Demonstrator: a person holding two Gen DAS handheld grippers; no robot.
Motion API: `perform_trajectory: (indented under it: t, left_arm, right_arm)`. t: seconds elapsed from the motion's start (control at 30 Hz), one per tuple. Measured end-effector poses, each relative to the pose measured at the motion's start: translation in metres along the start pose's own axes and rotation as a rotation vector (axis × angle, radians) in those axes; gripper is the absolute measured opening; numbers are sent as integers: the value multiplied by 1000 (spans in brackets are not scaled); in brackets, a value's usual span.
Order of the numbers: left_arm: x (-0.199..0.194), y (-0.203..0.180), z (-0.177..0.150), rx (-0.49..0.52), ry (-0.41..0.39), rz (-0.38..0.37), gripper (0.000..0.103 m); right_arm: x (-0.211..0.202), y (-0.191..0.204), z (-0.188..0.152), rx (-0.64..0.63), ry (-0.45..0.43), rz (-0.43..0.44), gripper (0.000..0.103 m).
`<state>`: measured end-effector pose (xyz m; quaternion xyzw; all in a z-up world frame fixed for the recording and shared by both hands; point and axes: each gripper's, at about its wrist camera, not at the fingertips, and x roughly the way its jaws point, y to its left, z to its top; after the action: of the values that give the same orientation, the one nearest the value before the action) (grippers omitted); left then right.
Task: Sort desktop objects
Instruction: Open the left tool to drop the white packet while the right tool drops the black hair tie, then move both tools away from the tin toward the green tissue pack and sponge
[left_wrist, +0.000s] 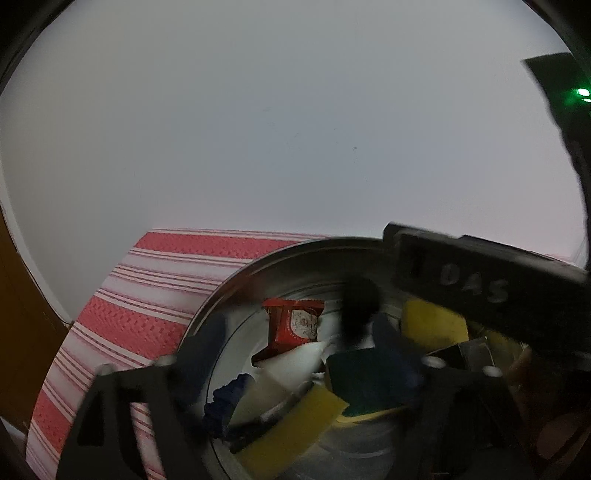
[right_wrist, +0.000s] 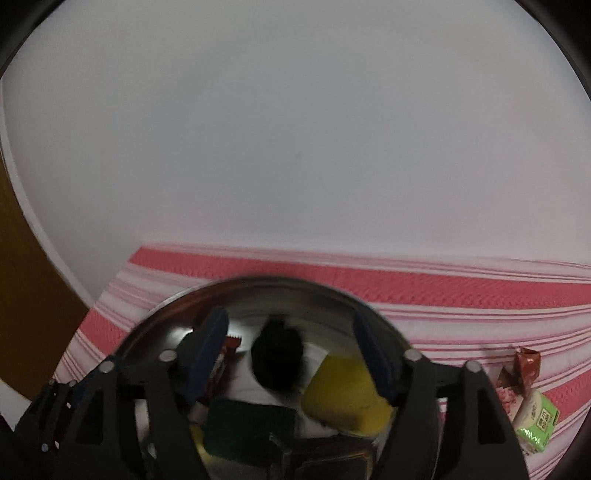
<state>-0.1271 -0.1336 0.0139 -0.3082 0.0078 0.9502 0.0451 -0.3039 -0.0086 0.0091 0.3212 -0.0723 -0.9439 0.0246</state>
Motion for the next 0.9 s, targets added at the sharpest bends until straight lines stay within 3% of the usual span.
perform_trajectory:
  t: [0.5,0.9]
  left_arm:
    - [-9,-3,0,-16,-39,38,94]
    - [-11,1,-2,-24,-98,50,94]
  right_arm:
    - [-71,-26,-25,132,-239,-2,95]
    - [-123,-42,-68,102,-426,-112,98]
